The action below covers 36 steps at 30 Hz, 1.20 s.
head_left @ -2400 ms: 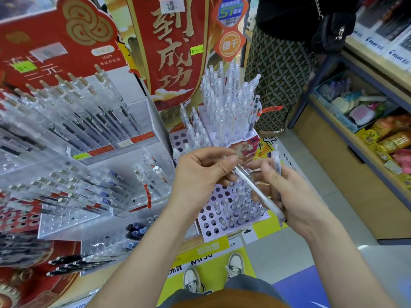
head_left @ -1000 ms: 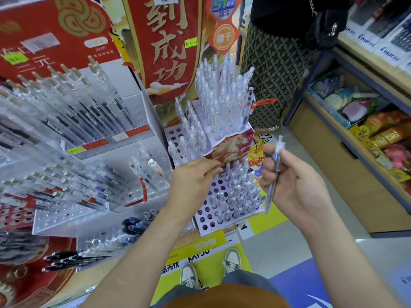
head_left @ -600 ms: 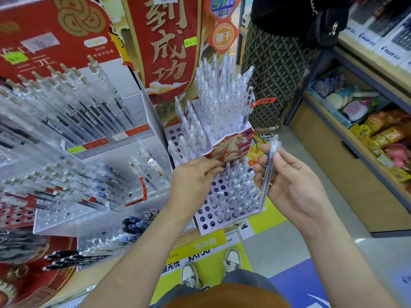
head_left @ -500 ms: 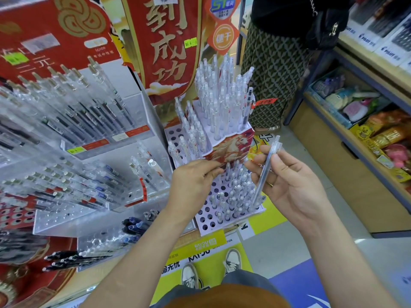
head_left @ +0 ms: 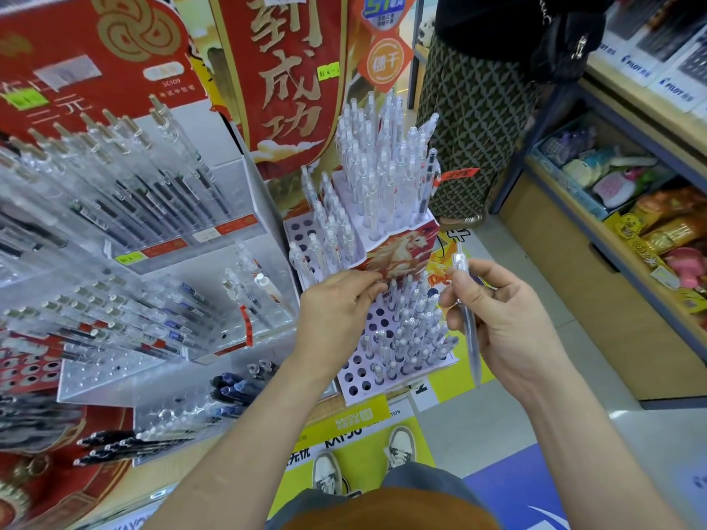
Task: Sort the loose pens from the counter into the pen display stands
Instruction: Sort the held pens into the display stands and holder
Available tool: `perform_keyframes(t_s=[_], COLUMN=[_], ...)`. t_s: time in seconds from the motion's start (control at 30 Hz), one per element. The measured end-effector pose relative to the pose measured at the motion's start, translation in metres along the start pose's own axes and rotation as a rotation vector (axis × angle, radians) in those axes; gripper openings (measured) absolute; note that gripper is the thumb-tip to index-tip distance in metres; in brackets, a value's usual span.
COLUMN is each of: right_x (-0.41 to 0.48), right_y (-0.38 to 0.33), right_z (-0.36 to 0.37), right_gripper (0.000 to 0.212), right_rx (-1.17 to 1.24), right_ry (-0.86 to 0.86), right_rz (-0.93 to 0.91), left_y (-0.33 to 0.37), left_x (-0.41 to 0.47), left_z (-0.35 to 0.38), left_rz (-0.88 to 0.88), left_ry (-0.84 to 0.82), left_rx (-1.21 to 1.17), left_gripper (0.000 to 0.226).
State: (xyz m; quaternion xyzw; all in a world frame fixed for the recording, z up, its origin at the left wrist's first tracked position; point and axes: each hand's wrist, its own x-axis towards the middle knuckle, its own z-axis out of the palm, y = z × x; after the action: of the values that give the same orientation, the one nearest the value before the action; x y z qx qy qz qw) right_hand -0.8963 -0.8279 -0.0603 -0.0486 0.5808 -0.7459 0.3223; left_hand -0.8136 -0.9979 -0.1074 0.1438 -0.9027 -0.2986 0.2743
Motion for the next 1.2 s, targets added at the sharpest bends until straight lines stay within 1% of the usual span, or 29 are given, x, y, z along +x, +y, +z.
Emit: perform_keyframes(t_s=[0.1,0.2,0.27,0.33,0.4,0.47,0.5,0.53,0.6,0.67,0.7,0.77,0.8,0.87,0.9,0.93,0.97,1.0,1.03,1.07,1.13,1.17,1.2], right_x=[0.002,0.004,0.005,0.007,0.007,0.007,0.007,0.007,0.006,0.006,0.006,0.005,0.006,0.006,0.005,0.005,0.004,0.004,0.004,0.003,0.003,0.003,0.003], right_y=[0.003,0.004,0.003,0.002,0.003,0.003,0.003,0.004,0.004,0.004,0.003,0.003,0.003,0.003,0.002,0.001,0.001,0.000,-0.001,-0.001,-0.001,-0.002,-0.001], right_z=[-0.001,-0.004,-0.007,-0.009,-0.009,-0.008,-0.007,-0.006,-0.005,-0.005,-0.004,-0.001,-0.001,0.000,0.000,-0.001,-0.002,-0.003,-0.003,-0.003,-0.002,-0.001,0.001], right_gripper=[0.031,0.037,0.039,0.043,0.050,0.061,0.061,0.055,0.038,0.025,0.024,0.030,0.030,0.024,0.025,0.028,0.030,0.030,0.030,0.032,0.034,0.035,0.036], right_rx=[0.004,0.073,0.144,0.197,0.236,0.234,0.217,0.202,0.196,0.209,0.219,0.236,0.239,0.233,0.228,0.213,0.192,0.161,0.127,0.093,0.007,-0.044,-0.096], right_ry=[-0.009,-0.025,-0.033,-0.042,-0.040,-0.020,-0.017,-0.019,-0.020,-0.014,-0.008,0.007,0.015,0.025,0.021,0.013,-0.001,-0.019,-0.034,-0.041,-0.043,-0.045,-0.047], right_rz=[-0.022,0.020,0.060,0.080,0.083,0.064,0.052,0.044,0.040,0.049,0.059,0.072,0.076,0.075,0.066,0.054,0.046,0.034,0.020,-0.004,-0.062,-0.092,-0.118], left_y=[0.001,0.000,-0.004,-0.007,-0.009,-0.011,-0.012,-0.012,-0.011,-0.007,-0.004,-0.001,0.001,0.009,0.013,0.012,0.011,0.012,0.016,0.023,0.039,0.049,0.055], left_x=[0.003,0.003,0.000,-0.003,-0.004,-0.004,-0.004,-0.004,-0.004,0.000,0.003,0.010,0.012,0.015,0.017,0.017,0.018,0.019,0.019,0.019,0.022,0.026,0.028], left_z=[0.000,-0.002,-0.004,-0.004,-0.001,0.004,0.006,0.009,0.013,0.015,0.015,0.016,0.015,0.013,0.013,0.015,0.014,0.010,0.003,-0.005,-0.021,-0.030,-0.035], left_rz=[0.063,0.146,0.131,0.114,0.135,0.158,0.157,0.152,0.113,0.089,0.069,0.043,0.047,0.053,0.052,0.064,0.049,0.028,-0.018,-0.097,-0.351,-0.475,-0.550], left_ry=[-0.013,-0.025,-0.035,-0.036,-0.055,-0.115,-0.166,-0.210,-0.301,-0.359,-0.384,-0.417,-0.425,-0.461,-0.497,-0.499,-0.487,-0.448,-0.394,-0.344,-0.236,-0.207,-0.202], left_rx=[0.061,0.130,0.129,0.124,0.176,0.275,0.316,0.347,0.411,0.516,0.577,0.647,0.670,0.722,0.750,0.749,0.709,0.615,0.486,0.310,-0.216,-0.464,-0.644], left_gripper=[0.021,0.027,0.028,0.026,0.023,0.015,0.009,0.005,0.019,0.026,0.031,0.038,0.040,0.038,0.035,0.031,0.023,0.013,0.012,0.017,0.017,0.015,0.014])
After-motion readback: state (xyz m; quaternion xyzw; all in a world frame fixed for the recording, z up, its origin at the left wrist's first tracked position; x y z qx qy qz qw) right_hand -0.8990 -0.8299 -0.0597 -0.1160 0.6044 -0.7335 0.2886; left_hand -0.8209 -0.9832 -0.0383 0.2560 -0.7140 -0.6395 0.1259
